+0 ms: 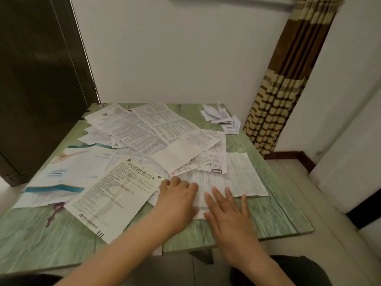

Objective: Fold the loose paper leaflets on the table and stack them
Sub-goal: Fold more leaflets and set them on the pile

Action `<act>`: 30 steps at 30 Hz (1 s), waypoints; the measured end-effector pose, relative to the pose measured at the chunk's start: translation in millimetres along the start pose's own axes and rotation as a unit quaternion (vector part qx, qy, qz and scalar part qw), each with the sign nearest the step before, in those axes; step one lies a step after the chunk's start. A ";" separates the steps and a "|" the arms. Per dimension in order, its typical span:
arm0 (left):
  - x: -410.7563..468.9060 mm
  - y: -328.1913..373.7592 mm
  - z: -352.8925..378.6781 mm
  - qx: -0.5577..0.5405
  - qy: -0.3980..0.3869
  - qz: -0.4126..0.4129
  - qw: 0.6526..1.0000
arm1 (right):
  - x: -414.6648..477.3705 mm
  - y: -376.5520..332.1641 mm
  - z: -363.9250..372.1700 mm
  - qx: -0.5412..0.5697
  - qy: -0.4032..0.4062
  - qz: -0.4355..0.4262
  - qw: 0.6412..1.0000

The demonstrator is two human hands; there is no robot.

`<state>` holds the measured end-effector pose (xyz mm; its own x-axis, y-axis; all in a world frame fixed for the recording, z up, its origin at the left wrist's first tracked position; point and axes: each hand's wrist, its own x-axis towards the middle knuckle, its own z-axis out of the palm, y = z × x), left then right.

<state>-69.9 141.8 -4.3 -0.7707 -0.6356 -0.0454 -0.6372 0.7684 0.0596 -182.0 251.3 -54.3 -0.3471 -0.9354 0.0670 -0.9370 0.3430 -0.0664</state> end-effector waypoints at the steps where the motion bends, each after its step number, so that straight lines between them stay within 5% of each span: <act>1: 4.4 -0.3 -3.5 -0.007 -0.005 0.004 1.000 | 0.5 -1.3 -2.0 0.011 -0.006 0.002 1.000; 4: 14.7 -1.0 -16.2 -0.028 -0.053 -0.003 0.998 | 2.9 -2.4 -6.2 0.071 0.013 -0.030 0.997; 8: 19.6 -8.4 -27.0 -0.150 -0.026 -0.009 0.988 | -2.0 -4.0 -23.0 0.300 0.049 -0.005 0.953; 15: 25.0 -21.5 -47.7 -0.504 -0.019 -0.053 0.862 | 18.8 10.3 -59.6 0.580 0.054 0.131 0.802; 23: 76.2 -5.4 -53.3 -0.497 0.065 -0.062 0.863 | 88.6 69.3 -82.3 0.654 0.068 0.204 0.725; 30: 105.2 7.8 -30.6 -0.440 0.056 -0.052 0.895 | 175.6 130.2 -68.2 0.569 0.128 0.357 0.729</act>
<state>-155.8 78.7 21.9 -0.6706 -0.7418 0.0003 -0.4187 0.3788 0.8253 -367.6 137.5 16.7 -0.8638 -0.4555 -0.2153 0.0757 0.3051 -0.9493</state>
